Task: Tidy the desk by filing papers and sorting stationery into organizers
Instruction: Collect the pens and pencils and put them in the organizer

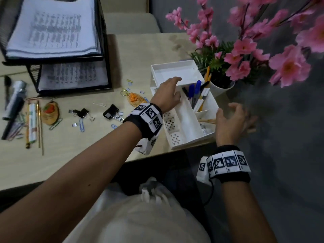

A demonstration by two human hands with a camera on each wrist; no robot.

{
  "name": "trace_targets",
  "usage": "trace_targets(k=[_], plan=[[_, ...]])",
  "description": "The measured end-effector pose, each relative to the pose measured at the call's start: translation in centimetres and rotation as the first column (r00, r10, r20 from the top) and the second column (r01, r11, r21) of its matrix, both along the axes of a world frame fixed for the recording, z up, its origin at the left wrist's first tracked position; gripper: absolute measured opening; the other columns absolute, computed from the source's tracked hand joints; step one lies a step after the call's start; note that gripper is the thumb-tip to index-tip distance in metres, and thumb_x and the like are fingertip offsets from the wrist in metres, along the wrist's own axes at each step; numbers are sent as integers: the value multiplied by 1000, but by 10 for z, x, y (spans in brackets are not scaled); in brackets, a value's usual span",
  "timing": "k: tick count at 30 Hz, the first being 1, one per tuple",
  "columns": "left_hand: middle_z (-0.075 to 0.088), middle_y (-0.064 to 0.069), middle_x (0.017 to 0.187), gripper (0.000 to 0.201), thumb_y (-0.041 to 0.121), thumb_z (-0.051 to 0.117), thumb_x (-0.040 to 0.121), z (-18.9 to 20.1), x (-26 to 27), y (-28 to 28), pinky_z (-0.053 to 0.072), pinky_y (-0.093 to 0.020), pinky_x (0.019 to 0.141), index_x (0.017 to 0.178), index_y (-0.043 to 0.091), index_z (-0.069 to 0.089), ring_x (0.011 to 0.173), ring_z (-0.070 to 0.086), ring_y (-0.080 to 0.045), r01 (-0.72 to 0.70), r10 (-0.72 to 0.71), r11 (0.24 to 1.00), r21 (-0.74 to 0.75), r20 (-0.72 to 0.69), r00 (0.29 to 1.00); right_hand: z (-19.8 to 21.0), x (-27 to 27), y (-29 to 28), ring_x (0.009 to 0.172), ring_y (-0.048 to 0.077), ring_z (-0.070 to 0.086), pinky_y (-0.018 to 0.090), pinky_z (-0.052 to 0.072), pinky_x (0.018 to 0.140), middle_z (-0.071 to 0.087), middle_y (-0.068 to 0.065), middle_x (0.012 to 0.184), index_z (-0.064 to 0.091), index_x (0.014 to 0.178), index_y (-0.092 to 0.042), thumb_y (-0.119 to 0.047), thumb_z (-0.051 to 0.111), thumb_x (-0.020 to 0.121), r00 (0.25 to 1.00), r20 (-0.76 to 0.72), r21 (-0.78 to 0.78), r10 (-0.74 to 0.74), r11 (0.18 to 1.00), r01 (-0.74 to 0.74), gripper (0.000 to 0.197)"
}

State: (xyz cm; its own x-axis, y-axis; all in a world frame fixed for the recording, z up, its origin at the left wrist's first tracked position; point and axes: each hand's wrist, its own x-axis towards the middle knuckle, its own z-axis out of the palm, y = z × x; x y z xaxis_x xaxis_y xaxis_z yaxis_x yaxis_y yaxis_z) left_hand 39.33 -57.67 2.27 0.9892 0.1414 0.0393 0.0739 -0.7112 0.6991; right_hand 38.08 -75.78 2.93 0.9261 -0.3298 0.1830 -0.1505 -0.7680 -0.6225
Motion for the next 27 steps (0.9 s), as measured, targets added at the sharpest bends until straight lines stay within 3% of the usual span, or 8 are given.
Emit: trace_targets(k=[6,9,11,15,18,20,22,27], plan=[[72,-14,102,28,10,47,86,3,-69,95,39,-19,78,102,2,70,95,65,-25,-261,268,957,-123,40,963,20,-19,107,108,33,50,39,33,89,64,13,103,64,95,-7,-15,52,81,908,268,60,323,935,-350,20],[70,-15,87,26,9,48,84,-1,-119,155,50,-25,80,95,1,70,78,63,-22,-453,471,851,-265,6,882,20,-36,183,97,33,54,35,35,83,66,14,94,64,90,-4,-8,52,80,817,241,142,524,814,-564,16],[64,-7,75,24,7,46,85,-6,-153,194,48,-18,65,93,5,68,68,57,-13,-576,598,752,-322,-35,801,16,-51,233,93,34,57,38,40,82,66,16,89,64,87,-3,-3,51,79,729,213,169,650,711,-683,15],[59,13,46,28,-2,46,83,-23,-216,267,47,-21,62,67,13,62,53,55,-4,-750,778,521,-406,-135,614,1,-89,323,93,32,59,34,45,81,67,16,94,63,93,-3,-4,50,82,477,-70,179,876,481,-858,18],[58,8,39,29,-2,46,83,-43,-257,311,45,-25,56,64,12,62,48,54,-12,-801,832,290,-524,-276,481,-23,-122,373,100,32,58,33,45,82,63,19,104,62,96,-2,-12,51,83,248,-424,86,871,311,-946,19],[59,1,45,28,-2,45,85,-53,-276,328,41,-18,50,65,10,60,38,52,-8,-807,840,194,-557,-331,430,-37,-141,391,94,32,57,32,43,76,59,17,98,56,83,-2,-13,50,86,170,-575,70,800,255,-964,13],[58,-5,58,27,1,43,88,-57,-291,342,37,-13,44,68,12,58,33,51,-1,-822,831,180,-540,-364,422,-50,-154,404,89,33,56,34,43,74,55,15,88,45,71,-7,-11,49,88,155,-627,87,764,266,-960,18],[56,-6,65,27,2,39,89,-63,-299,364,37,-10,43,71,12,57,47,52,-8,-823,791,183,-537,-417,448,-65,-164,413,101,38,58,35,44,75,57,18,103,43,77,-9,-15,52,88,242,-656,23,715,339,-940,15]])
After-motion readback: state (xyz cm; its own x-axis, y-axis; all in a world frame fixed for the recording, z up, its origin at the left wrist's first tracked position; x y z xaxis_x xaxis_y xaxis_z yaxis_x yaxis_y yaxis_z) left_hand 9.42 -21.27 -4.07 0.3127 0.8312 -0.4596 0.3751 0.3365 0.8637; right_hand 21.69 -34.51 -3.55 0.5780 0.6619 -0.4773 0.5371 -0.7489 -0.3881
